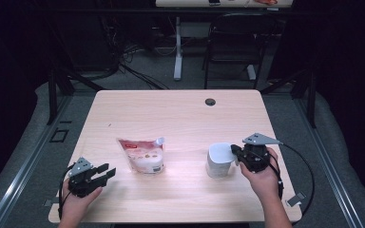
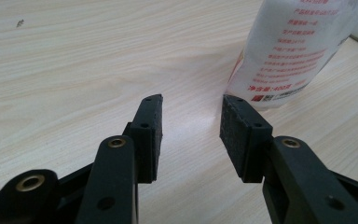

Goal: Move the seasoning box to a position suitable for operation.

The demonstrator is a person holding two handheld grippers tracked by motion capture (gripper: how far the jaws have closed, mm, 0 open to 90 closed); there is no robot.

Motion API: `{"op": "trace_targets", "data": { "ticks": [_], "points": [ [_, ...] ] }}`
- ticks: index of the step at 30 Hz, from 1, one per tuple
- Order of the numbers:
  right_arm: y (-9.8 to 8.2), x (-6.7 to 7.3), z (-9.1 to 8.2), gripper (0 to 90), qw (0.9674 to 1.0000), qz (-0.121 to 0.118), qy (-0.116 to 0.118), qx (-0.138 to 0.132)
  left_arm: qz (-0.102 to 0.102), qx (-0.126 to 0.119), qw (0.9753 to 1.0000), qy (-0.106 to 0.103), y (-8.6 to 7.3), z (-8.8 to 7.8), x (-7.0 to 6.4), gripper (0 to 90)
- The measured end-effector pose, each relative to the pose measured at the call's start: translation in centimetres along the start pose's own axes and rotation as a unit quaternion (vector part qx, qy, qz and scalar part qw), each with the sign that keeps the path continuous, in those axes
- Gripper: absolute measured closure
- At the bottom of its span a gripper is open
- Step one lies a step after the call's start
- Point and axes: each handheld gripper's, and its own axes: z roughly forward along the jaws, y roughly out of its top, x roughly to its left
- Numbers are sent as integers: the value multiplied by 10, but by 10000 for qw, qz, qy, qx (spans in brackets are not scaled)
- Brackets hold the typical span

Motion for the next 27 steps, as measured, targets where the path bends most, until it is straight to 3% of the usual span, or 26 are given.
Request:
{"op": "trace_targets", "data": {
  "ticks": [27],
  "points": [
    [-3, -6, -1, 900, 9999, 128, 67, -81, -27, -16, 10000, 8, -2, -3, 0, 590]
  ]
}}
